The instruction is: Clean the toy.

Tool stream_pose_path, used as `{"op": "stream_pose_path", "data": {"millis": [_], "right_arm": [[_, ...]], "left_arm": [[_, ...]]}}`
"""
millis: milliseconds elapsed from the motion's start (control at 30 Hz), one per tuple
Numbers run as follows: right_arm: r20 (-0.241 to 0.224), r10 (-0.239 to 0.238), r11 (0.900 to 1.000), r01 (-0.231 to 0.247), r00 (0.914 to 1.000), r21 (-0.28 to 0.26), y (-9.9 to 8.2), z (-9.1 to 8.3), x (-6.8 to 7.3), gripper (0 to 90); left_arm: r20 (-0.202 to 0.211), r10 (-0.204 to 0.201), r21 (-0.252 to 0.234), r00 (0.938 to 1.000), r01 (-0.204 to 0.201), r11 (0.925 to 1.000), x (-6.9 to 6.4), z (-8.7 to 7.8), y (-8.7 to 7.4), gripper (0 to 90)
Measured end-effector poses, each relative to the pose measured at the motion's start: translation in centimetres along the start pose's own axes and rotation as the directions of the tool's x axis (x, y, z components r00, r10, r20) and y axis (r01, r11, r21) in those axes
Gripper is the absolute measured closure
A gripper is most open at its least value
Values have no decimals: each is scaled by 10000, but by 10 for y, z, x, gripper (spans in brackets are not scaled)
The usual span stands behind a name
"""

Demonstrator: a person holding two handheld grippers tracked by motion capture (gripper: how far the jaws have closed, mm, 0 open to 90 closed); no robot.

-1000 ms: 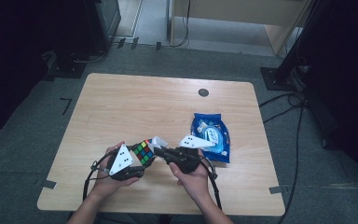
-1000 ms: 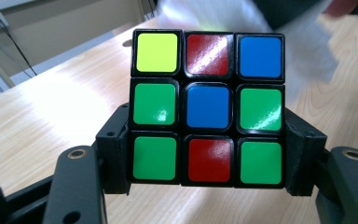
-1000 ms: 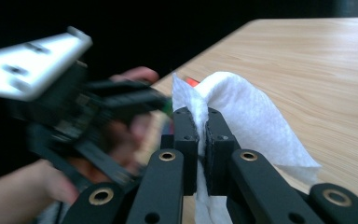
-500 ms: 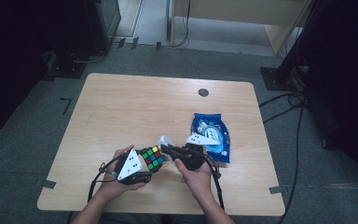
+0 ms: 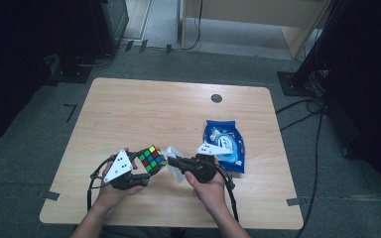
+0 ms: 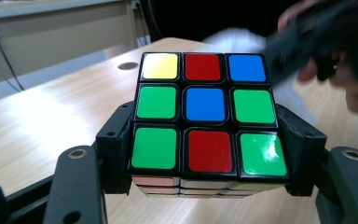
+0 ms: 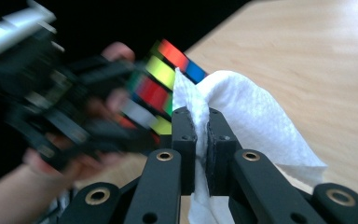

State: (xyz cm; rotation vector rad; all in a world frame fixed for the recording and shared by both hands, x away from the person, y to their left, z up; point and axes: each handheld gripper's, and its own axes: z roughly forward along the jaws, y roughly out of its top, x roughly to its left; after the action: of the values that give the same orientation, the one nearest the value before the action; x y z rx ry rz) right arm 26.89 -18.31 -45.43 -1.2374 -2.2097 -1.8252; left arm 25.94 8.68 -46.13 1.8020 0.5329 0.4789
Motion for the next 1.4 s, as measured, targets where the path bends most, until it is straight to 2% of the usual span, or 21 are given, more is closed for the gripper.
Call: {"op": "stream_pose_path", "data": {"millis": [33,67,167,233,267,300,333,400,533,667,733,767,867,900,1000,1100,1233,1300,1333,1367,1400], "right_arm": [[0,0,10000,0,10000,0,0,0,0,855],[695,-106,9997,90,9975,236,-3,2,-9,857],[1535,115,9998,-137,9881,132,-7,-1,-24,857],[1991,3,10000,-2,9800,-7,-7,-4,-30,838],[2234,-112,9999,137,9747,-94,-7,-6,-32,776],[2234,-112,9999,137,9747,-94,-7,-6,-32,776],[2444,-43,9992,138,9697,-371,-6,-8,-33,674],[2196,93,9984,31,9756,-561,-5,-9,-32,629],[2127,-20,9965,199,9771,-818,-2,-8,-21,497],[1798,-1054,9899,1204,9781,-749,-2,-4,-11,463],[1672,-1206,9892,1326,9785,-625,-3,-3,-10,451],[1344,-1530,9862,1600,9791,-434,-6,3,-10,425],[933,-2317,9725,2330,9683,-32,-13,13,-7,361],[866,-2596,9656,2601,9618,53,-15,17,-5,340],[945,-3409,9399,3412,9353,132,-21,26,2,297],[1204,-4392,8977,4402,8903,195,-28,35,13,248],[1875,-5231,8481,5295,8314,186,-33,41,22,229],[2371,-5580,8205,5714,7952,149,-36,41,26,266],[2673,-5779,8028,5961,7711,159,-37,41,28,297],[2821,-5945,7883,6149,7530,198,-38,40,29,306],[2901,-6037,7805,6247,7426,251,-38,39,30,317]], "left_arm": [[0,0,0,10000,0,10000,0,0,0,341],[-38,-130,-51,9999,130,9999,3,-2,0,341],[-148,-130,-27,9998,130,9999,4,-2,-1,341],[-194,-127,20,9997,127,9999,4,-1,-1,341],[-220,-141,63,9997,142,9999,4,0,-2,341],[-220,-141,63,9997,142,9999,4,0,-2,341],[-307,-87,128,9995,91,9999,3,2,-3,341],[-356,-90,168,9993,96,9998,2,3,-3,341],[-433,-11,290,9991,24,9996,-1,7,-4,341],[-593,-154,352,9981,175,9992,1,7,-3,340],[-627,-247,333,9977,268,9991,2,6,-3,340],[-700,-548,279,9960,569,9980,7,4,-3,341],[-692,-930,217,9933,947,9953,12,1,-1,340],[-709,-1021,208,9922,1038,9944,13,1,-1,340],[-668,-1151,256,9911,1170,9928,11,2,2,340],[-528,-1200,386,9914,1221,9918,6,6,5,340],[-205,-1530,559,9880,1539,9865,-1,12,9,340],[-148,-1661,678,9860,1667,9837,-4,14,11,340],[-133,-1728,711,9849,1733,9823,-4,15,11,340],[-125,-1846,717,9827,1850,9801,-4,15,11,340],[-70,-2015,750,9795,2015,9766,-4,16,11,339]]}}
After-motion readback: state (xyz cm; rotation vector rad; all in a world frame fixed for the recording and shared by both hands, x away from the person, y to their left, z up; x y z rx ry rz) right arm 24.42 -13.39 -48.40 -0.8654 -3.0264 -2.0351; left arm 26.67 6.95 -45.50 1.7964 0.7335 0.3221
